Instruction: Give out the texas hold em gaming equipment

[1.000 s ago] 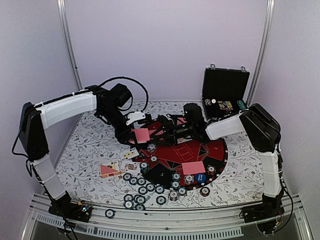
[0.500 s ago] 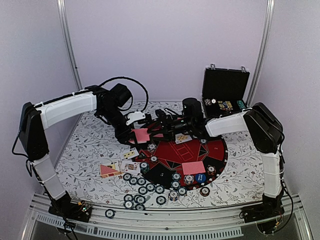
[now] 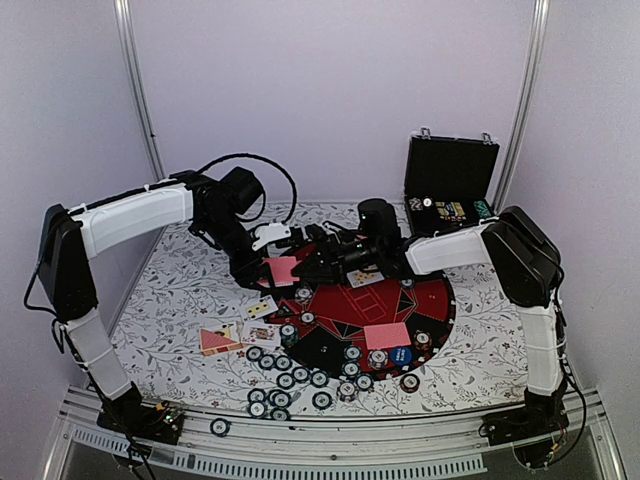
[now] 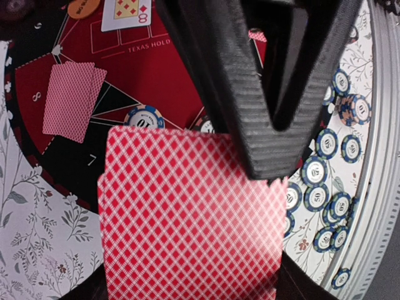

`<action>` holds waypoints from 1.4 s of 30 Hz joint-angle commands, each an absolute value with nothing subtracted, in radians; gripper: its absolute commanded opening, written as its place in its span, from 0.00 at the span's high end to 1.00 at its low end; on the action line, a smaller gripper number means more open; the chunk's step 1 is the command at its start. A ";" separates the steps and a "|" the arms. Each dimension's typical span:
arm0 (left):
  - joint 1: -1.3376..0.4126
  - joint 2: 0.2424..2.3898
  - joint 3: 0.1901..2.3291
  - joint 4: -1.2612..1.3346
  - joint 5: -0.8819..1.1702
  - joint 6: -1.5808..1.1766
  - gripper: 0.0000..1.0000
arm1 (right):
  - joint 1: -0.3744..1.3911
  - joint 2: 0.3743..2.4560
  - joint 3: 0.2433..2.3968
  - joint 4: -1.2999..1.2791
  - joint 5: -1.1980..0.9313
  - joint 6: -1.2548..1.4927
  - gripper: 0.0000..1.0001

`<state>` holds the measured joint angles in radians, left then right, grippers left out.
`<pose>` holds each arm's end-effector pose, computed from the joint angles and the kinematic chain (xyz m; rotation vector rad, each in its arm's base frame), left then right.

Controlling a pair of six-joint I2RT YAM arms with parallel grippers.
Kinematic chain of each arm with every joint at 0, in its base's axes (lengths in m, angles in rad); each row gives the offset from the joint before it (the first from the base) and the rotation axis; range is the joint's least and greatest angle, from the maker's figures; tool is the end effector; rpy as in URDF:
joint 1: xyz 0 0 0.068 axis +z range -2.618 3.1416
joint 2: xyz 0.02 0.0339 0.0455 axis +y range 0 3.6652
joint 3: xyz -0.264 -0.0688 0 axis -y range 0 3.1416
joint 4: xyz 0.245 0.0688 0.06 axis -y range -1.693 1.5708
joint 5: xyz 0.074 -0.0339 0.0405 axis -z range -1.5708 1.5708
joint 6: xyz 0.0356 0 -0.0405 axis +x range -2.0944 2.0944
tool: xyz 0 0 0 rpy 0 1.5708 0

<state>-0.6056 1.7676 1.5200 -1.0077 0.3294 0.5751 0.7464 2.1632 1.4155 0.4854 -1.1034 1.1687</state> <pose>0.2872 -0.2128 0.2682 1.6172 2.2808 -0.4713 0.3270 0.3457 0.1866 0.5211 -2.2269 -2.0298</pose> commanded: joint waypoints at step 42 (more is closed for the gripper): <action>-0.599 1.738 1.504 -1.029 0.300 0.578 0.84 | 0.532 1.926 1.380 -0.171 -0.955 0.672 1.00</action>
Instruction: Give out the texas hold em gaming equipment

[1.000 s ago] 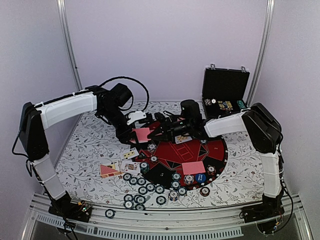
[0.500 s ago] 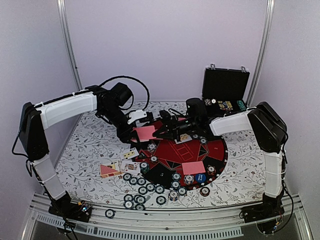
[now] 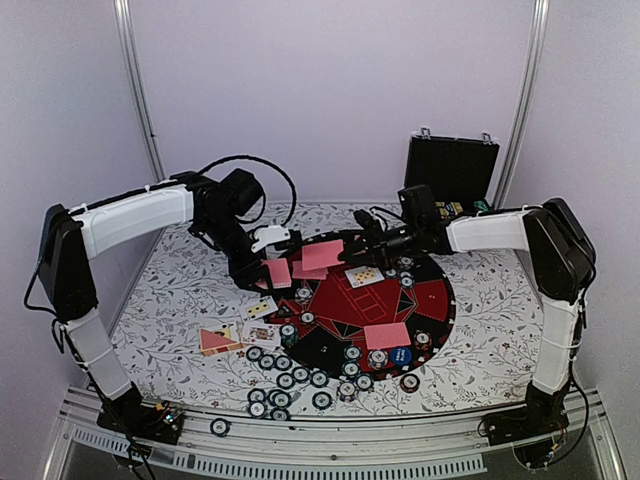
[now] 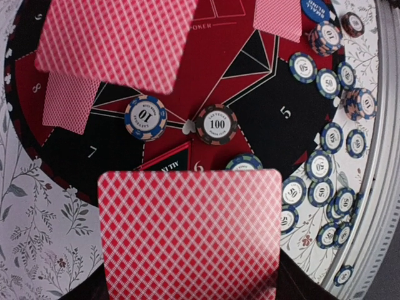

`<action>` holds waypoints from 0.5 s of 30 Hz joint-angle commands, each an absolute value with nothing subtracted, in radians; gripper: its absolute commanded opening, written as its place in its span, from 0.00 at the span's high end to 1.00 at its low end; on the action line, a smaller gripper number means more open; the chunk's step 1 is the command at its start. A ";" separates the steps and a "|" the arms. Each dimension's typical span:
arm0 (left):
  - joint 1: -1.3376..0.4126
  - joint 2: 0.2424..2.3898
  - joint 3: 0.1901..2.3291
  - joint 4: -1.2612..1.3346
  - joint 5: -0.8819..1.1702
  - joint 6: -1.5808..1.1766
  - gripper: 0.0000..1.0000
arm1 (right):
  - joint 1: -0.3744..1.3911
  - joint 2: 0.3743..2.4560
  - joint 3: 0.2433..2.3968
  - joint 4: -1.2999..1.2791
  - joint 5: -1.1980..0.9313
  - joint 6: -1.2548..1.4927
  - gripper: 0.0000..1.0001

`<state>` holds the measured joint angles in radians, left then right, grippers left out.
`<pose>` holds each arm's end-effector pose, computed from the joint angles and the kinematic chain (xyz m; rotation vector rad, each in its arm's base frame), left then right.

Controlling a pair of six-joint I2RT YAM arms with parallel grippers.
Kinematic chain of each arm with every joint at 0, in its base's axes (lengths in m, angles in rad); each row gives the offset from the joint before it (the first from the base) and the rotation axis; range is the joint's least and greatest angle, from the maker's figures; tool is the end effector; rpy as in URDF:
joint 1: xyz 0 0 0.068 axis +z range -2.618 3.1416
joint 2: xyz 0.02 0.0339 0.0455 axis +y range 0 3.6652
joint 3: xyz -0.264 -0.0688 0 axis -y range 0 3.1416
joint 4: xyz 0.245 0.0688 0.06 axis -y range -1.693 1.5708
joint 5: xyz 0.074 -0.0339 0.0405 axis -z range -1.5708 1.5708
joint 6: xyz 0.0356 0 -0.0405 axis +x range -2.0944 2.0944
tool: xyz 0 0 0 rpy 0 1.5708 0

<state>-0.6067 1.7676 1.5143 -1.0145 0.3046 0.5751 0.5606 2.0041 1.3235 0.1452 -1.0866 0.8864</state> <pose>0.2864 -0.2118 0.2660 1.6214 2.2987 -0.4384 0.3533 0.2590 0.1994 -0.4089 2.4055 1.9143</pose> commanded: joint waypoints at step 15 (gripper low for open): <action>-0.571 1.721 1.488 -1.034 0.316 0.563 0.84 | 0.681 2.025 1.878 -0.963 0.192 0.245 1.00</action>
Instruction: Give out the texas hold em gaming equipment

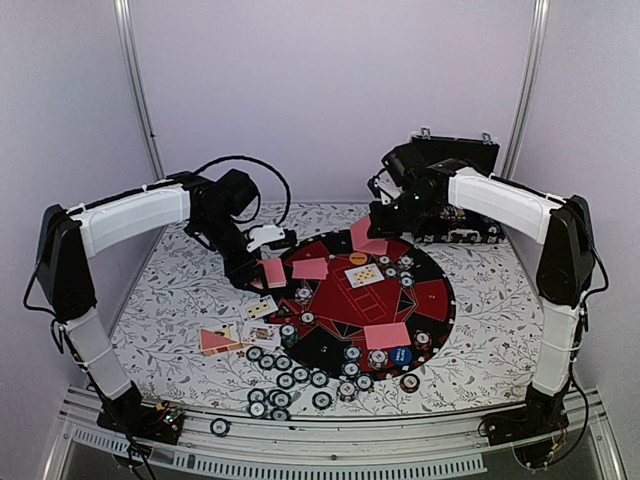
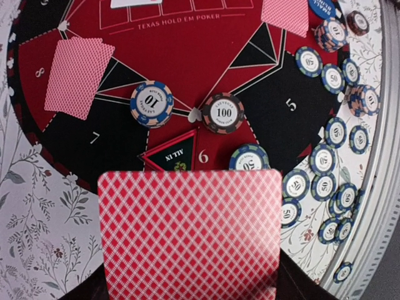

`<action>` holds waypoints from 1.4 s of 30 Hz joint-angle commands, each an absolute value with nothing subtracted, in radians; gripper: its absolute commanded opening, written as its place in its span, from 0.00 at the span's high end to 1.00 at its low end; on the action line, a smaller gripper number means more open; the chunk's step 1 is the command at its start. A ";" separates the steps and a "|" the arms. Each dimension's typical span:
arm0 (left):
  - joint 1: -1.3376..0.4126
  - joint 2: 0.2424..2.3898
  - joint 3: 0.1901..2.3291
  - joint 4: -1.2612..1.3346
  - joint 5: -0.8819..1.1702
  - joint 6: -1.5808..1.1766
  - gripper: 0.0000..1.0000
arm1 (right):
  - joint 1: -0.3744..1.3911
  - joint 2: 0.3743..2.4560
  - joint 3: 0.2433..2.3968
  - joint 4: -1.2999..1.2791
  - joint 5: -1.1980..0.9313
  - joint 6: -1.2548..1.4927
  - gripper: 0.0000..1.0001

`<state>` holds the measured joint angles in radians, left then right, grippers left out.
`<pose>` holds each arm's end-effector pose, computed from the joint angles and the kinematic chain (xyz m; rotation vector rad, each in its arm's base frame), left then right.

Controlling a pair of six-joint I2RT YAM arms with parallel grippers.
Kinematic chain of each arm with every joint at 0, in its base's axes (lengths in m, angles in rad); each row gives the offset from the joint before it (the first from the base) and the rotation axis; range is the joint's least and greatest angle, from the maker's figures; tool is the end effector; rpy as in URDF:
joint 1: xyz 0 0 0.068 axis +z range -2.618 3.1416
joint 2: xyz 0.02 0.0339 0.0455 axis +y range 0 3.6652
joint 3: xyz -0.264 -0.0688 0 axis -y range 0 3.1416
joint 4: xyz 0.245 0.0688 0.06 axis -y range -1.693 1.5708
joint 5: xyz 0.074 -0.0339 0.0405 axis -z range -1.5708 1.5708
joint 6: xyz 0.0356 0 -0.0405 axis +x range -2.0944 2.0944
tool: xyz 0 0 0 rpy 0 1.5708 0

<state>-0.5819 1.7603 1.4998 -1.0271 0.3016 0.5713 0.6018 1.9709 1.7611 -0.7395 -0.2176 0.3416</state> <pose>0.2883 -0.2023 0.2640 1.5941 2.3388 -0.4321 0.3569 0.2545 0.2759 -0.4298 2.5785 0.6354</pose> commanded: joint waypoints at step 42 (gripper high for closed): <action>-0.572 1.739 1.532 -1.051 0.324 0.563 0.84 | 0.818 2.347 1.993 -0.941 0.035 0.248 0.67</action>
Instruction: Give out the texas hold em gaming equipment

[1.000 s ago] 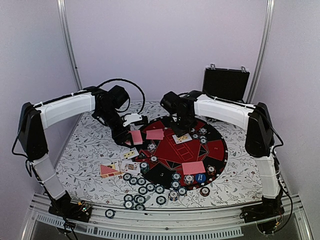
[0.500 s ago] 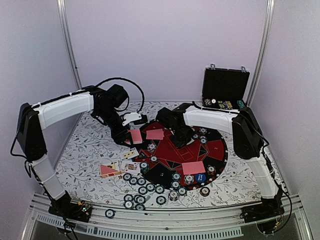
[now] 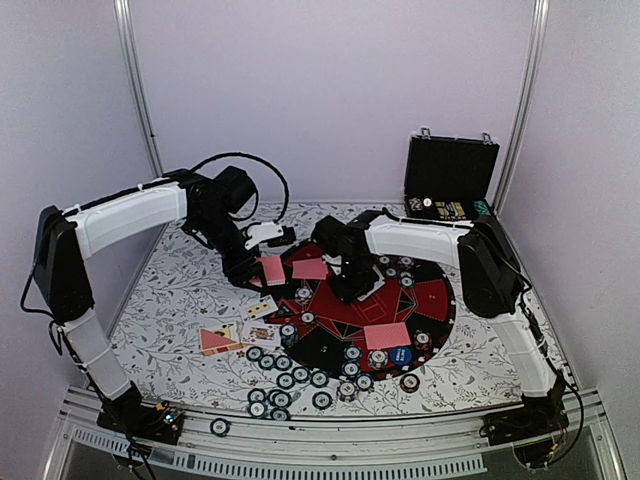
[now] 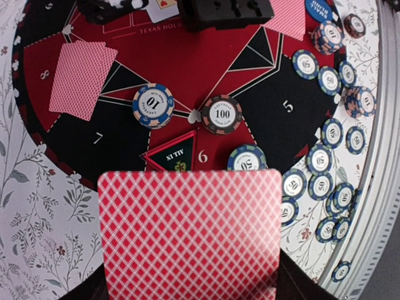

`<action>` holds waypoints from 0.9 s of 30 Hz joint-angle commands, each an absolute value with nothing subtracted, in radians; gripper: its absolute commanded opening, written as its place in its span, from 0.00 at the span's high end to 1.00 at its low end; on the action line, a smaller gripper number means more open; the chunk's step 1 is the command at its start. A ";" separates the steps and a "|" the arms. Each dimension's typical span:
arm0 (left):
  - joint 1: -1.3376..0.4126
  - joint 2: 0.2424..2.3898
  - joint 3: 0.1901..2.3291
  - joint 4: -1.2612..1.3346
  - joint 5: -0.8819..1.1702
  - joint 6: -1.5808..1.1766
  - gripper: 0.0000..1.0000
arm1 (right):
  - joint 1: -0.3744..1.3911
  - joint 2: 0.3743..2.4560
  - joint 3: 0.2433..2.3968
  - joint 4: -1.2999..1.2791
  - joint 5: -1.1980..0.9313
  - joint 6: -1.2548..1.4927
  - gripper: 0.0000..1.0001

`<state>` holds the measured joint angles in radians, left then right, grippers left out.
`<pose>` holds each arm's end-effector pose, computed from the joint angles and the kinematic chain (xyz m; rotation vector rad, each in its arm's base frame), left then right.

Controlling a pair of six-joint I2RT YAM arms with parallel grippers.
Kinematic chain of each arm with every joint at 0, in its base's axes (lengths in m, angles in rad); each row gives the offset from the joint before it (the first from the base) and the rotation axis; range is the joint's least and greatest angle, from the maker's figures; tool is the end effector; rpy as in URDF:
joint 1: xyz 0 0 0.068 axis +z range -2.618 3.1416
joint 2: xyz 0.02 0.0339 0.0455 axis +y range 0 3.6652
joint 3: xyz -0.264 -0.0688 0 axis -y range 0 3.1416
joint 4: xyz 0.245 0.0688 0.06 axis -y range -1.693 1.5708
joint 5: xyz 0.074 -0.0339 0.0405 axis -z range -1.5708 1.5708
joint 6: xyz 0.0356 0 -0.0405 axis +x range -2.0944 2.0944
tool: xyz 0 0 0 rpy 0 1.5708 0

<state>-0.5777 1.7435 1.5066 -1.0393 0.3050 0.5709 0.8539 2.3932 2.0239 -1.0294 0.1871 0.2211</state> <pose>0.2865 -0.1995 0.2711 1.5845 2.3306 -0.4344 0.3219 0.3592 0.1533 -0.8790 2.7602 -0.1055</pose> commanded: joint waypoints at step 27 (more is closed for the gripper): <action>-0.606 1.770 1.600 -1.036 0.345 0.551 0.84 | 0.739 2.076 1.416 0.404 -0.992 1.040 0.13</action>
<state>-0.5915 1.7607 1.5726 -1.0466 0.3187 0.5571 0.7181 2.0243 1.3567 0.2462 -0.9306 0.9283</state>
